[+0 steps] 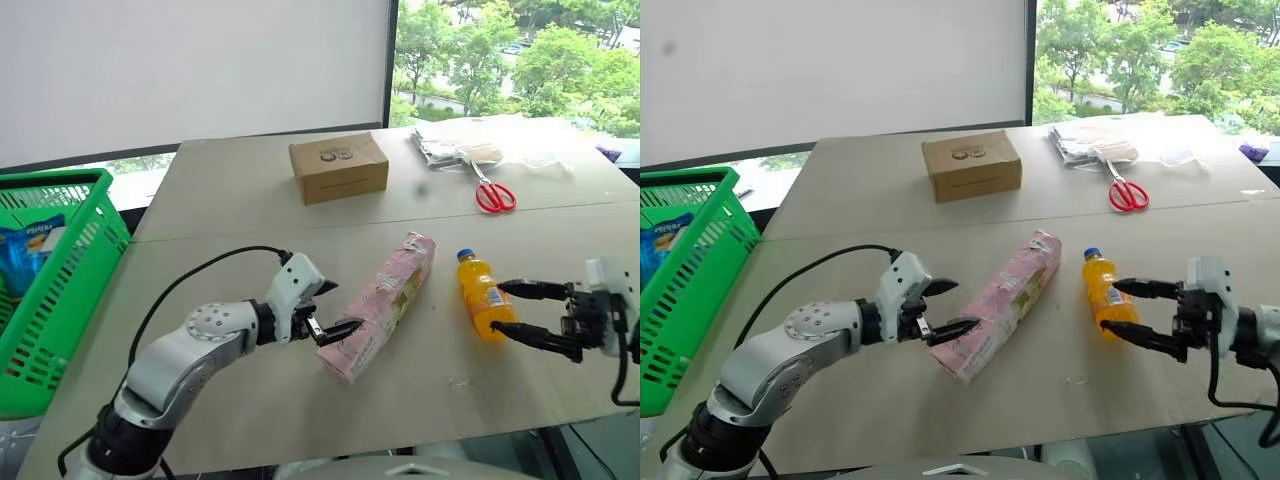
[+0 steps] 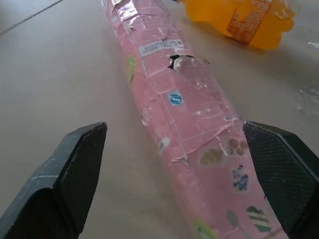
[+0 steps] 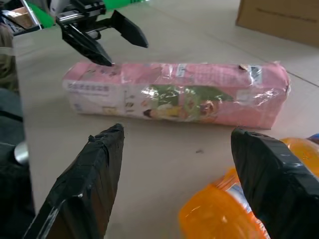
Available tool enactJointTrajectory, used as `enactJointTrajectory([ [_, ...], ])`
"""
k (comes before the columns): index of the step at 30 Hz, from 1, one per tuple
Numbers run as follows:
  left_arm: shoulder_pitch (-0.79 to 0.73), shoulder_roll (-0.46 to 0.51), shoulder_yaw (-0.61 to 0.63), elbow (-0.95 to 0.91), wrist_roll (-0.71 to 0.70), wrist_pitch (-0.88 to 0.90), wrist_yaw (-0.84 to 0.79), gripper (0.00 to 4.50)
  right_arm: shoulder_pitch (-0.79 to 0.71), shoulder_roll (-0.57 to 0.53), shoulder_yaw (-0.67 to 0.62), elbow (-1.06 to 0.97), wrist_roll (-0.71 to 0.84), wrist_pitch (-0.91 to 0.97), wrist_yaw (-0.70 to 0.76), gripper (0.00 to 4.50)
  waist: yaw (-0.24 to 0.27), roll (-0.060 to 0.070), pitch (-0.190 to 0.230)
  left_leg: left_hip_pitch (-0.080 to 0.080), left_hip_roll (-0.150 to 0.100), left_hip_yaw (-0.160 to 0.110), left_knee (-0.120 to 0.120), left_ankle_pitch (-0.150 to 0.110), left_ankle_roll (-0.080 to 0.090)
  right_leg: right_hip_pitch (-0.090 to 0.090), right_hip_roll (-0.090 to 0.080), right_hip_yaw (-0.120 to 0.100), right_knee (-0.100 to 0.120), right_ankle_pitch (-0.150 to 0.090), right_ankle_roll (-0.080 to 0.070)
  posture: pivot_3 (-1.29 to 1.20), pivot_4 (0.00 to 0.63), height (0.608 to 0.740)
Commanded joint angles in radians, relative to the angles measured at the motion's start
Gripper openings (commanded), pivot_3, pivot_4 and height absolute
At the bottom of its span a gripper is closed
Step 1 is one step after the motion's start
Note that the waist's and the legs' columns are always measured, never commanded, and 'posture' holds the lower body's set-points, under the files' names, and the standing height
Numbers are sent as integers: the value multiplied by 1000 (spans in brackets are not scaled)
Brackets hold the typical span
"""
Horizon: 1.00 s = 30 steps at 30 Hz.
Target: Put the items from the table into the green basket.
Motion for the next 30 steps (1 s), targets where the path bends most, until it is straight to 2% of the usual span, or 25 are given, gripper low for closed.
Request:
enactJointTrajectory([
  [1, -23, -11, 8, -7, -38, 68, 2, 4500, 33, -35, -82, -33, 22, -5, 48, 3618, 1, 0, 0, 0, 0, 0, 1, 0, 0, 0, 0, 0, 0, 0, 1, -139, 19, 724],
  [6, -31, 3, -29, 26, 14, 137, 33, 4500, 45, -30, -122, -32, 49, -7, 69, 3618, -4, 0, 0, 0, 0, 0, 4, 0, 0, 2, 1, 0, 0, 1, 2, -139, 19, 724],
  [9, -38, -32, -12, 44, 8, 155, 56, 3716, 42, -36, -128, -22, 51, -7, 80, 3651, -9, 0, 0, 0, 0, 0, 5, 0, 0, 2, 1, 0, 0, 1, 3, -154, 22, 724],
  [14, -33, -50, -6, 33, 1, 179, 62, 1234, 1, -14, -135, -20, 111, 17, 63, 3651, -17, 0, 0, -1, 1, 0, 6, -1, -1, 2, 0, 0, 0, 1, 3, -148, 24, 724],
  [16, -30, -55, -4, 29, 2, 183, 66, 331, -17, -14, -128, -19, 123, 28, 60, 3651, -19, 1, 0, -1, 1, 0, 7, -1, -1, 3, 0, 0, 0, 1, 3, -139, 25, 724],
  [17, -29, -57, -3, 28, 4, 185, 68, 25, -25, -14, -124, -17, 126, 31, 59, 3651, -18, 0, 0, -1, 1, 0, 7, -1, -1, 3, 0, 0, 0, 2, 3, -132, 27, 724],
  [20, -23, -65, 15, 27, 15, 165, 76, 25, -44, -14, -111, -10, 124, 33, 65, 3651, -17, 0, 0, -1, 1, 0, 7, -1, -1, 3, 0, 0, 0, 2, 3, -118, 28, 724],
  [25, -48, -119, 125, 51, 21, 107, 121, 25, -116, 7, -90, -16, 174, 73, 38, 3651, -17, -1, 1, -1, 1, 0, 7, -1, -1, 2, 0, 0, 0, 2, 3, -89, 27, 724],
  [30, -156, -100, 303, 135, 86, 44, 219, 25, -278, 59, -24, -6, 195, 104, -58, 3651, -17, -3, 3, -1, 2, -1, 7, -1, -1, 2, 1, -1, 0, 3, 2, -42, 18, 724],
])
